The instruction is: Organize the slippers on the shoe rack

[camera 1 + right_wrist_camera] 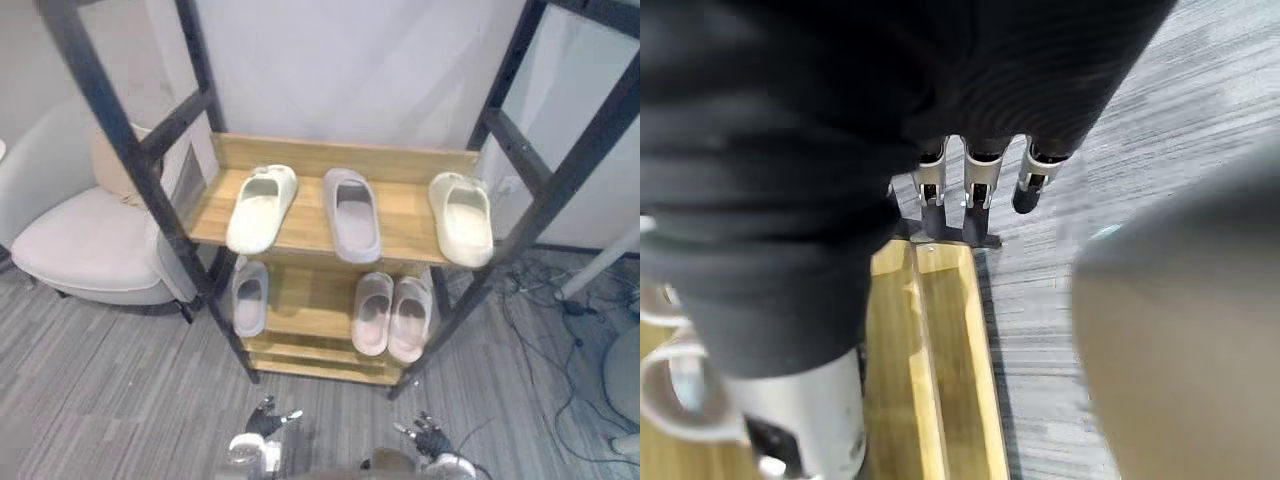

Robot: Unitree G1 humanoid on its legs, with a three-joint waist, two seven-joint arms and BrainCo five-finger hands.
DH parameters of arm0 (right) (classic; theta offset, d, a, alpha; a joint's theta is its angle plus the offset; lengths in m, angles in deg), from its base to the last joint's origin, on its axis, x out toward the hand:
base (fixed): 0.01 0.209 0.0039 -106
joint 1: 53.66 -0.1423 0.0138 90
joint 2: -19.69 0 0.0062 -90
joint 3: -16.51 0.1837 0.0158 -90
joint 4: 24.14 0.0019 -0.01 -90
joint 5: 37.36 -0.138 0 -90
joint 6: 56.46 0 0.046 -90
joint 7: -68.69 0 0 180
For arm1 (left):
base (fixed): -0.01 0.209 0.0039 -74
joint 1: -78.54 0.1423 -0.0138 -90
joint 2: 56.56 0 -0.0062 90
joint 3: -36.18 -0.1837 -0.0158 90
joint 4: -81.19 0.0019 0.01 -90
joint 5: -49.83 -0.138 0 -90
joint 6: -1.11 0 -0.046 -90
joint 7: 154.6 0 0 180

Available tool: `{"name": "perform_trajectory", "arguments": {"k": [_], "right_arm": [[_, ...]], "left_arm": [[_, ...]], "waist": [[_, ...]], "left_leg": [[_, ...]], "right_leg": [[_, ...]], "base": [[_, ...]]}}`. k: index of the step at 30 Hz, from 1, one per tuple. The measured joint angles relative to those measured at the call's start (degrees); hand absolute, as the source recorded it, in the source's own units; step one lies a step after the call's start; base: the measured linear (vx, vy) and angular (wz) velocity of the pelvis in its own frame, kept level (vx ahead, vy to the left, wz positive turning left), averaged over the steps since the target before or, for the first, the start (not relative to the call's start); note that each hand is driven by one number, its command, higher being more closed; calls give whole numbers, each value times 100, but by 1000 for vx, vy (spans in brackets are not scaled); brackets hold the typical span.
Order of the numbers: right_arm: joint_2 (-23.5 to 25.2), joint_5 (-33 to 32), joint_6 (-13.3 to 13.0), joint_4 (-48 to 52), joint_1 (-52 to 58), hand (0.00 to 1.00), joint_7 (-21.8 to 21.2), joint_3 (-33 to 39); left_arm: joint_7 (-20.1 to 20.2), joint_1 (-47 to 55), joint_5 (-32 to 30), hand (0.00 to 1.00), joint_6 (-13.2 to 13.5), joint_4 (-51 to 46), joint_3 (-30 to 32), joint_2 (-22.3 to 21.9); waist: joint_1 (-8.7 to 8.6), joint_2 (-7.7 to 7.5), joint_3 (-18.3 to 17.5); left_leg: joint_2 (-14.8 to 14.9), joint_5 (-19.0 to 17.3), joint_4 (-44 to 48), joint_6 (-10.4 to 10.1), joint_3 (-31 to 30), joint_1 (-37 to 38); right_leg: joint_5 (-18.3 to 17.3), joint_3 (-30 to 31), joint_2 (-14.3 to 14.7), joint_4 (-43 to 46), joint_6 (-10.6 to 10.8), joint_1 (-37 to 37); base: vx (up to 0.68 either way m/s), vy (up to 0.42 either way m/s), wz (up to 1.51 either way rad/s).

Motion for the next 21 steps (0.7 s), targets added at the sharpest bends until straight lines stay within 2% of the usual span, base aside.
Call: {"name": "perform_trajectory", "arguments": {"k": [3, 4, 5, 7, 9, 10, 12, 15, 18, 21], "right_arm": [[10, -6, 1, -78, -4, 0, 0, -25], [14, -14, 0, -76, 0, 0, 3, -33], [17, -16, 0, -76, 3, 0, 1, -25], [34, -93, -2, -68, 9, 0, 2, 22], [28, -121, 0, -33, 8, 0, -2, 72], [10, -120, -3, -34, 5, 0, 1, 95], [55, -123, 4, -70, 10, 0, 5, 131], [125, -121, 6, -62, 61, 0, 4, 130], [130, -120, 2, -42, 85, 0, -13, 135], [122, -119, 4, -77, 88, 0, -16, 182]], "left_arm": [[6, -21, 1, 0, 10, -98, 75, -4], [7, -33, 1, 0, 10, -140, 126, -4], [12, -13, 1, 0, 26, -165, 240, -17], [12, -13, 2, 0, 20, -172, 245, -26], [10, -18, 2, 0, 20, -174, 244, -65], [7, -19, 1, 0, 22, -183, 246, -82], [-5, -34, 1, 0, 10, -181, 245, -51], [5, 4, 0, 0, 1, -179, 217, 29], [7, 35, -1, 0, -3, -124, 114, 52], [10, 51, -4, 0, -4, -58, 21, 74]], "waist": [[37, -55, 24], [51, -63, 40], [112, -73, 45], [102, -81, 68], [101, -27, 92], [105, 19, 107], [108, -33, 56], [110, -159, -38], [24, -178, -116], [15, -99, -206]], "left_leg": [[214, 34, 1409, -59, -87, -549], [289, 114, 1922, -186, -85, -768], [326, -61, 2029, -258, -87, -888], [333, -149, 1492, -265, -129, -838], [328, 40, 555, -154, -323, -730], [335, -10, 331, -332, -479, -673], [272, -89, 231, -388, -276, -610], [76, -50, 14, -300, 7, -468], [-129, 89, -355, -204, 59, -302], [-203, 146, -493, -188, 23, -205]], "right_leg": [[-4, -65, 28, -248, -19, 313], [-7, -31, 34, -267, -46, 371], [-11, 105, 34, -273, -67, 378], [-11, 221, 54, -265, -65, 358], [-23, 336, 135, -273, -34, 349], [-47, 408, 208, -245, 6, 308], [-32, 660, 146, -232, 129, 262], [-19, 858, -15, -225, 237, 167], [-16, 898, -170, -336, 308, 187], [13, 892, -206, -496, 371, 217]], "base": [[121, -156, 11], [93, -24, -32], [91, 9, -44], [44, 46, -41], [17, 136, -29], [-13, 216, -43], [7, 166, -43], [33, 160, -38], [59, 111, -6], [115, 61, 6]]}}
